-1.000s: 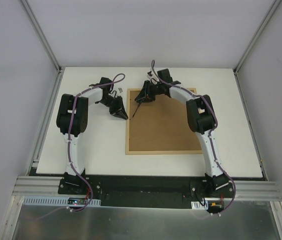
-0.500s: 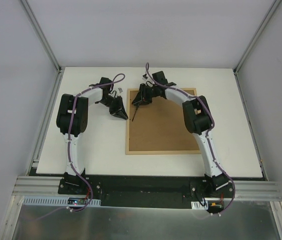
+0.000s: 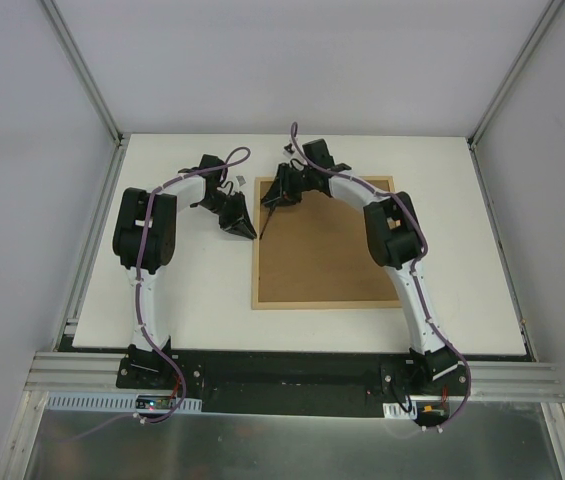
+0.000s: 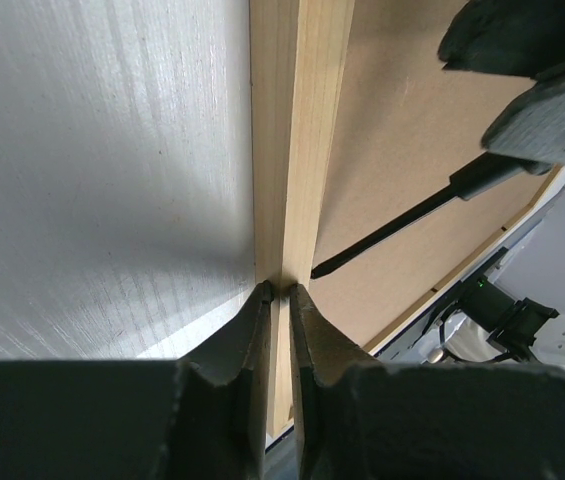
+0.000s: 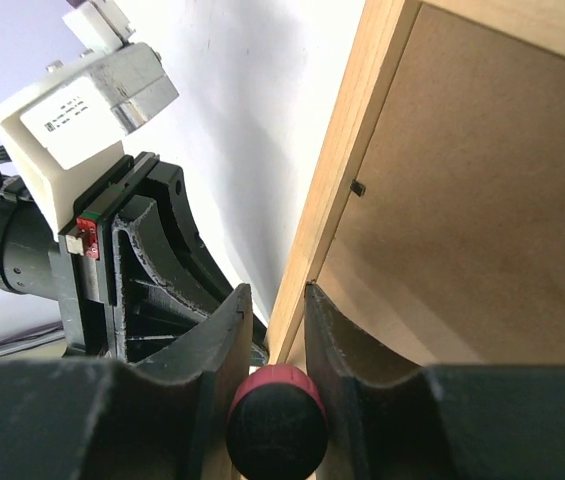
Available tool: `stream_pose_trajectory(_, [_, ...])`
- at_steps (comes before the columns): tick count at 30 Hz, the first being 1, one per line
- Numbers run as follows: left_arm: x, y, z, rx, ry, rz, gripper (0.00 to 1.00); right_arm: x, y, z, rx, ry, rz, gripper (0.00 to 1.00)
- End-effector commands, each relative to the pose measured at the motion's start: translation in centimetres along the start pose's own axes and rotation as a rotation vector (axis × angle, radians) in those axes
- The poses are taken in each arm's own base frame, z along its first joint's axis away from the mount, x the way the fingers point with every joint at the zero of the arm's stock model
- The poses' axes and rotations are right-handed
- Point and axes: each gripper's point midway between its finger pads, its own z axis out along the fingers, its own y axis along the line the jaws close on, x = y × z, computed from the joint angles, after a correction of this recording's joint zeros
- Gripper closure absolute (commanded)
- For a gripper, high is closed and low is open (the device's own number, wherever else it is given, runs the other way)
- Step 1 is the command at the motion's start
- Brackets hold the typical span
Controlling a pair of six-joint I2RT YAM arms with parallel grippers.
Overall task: Take the photo out of the frame
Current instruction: Release the photo frame item from the photo frame.
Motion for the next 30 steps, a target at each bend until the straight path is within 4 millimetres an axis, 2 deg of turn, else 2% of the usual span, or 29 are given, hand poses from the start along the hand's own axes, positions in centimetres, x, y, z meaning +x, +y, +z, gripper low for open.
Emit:
stream_pose_trajectory(1, [0.8, 0.3, 0.1, -0.035, 0.008, -0.006, 0.93, -2.7, 1.6, -1.2, -0.046, -0.06, -0.047, 0.99])
stream_pose_trajectory(5, [0.8, 0.2, 0.0, -0.033, 0.005, -0.004, 0.93, -3.0, 1.5, -1.9, -0.052, -0.068, -0.043, 1.0])
stream_pose_trajectory(9, [0.8, 0.1, -0.1, -0.03, 0.005, -0.004, 0.93, -2.2, 1.1, -1.8, -0.046, -0.052, -0.057, 1.0])
stream_pose_trajectory(15, [0.9, 0.0, -0.2, -0.026, 0.004, -0.002, 0.93, -0.6, 0.3, 0.0, -0.029, -0.019, -0.057, 0.99])
stream_pose_trajectory(20, [1.0, -0.2, -0.3, -0.022, 0.004, -0.001, 0.93, 0.4, 1.0, 1.3, -0.038, 0.007, -0.063, 0.99])
stream_pose_trajectory(30, [1.0, -0.1, -0.5, -0.03, -0.003, -0.011, 0.93, 2.2, 0.0, 0.8, -0.042, 0.029, -0.04, 1.0])
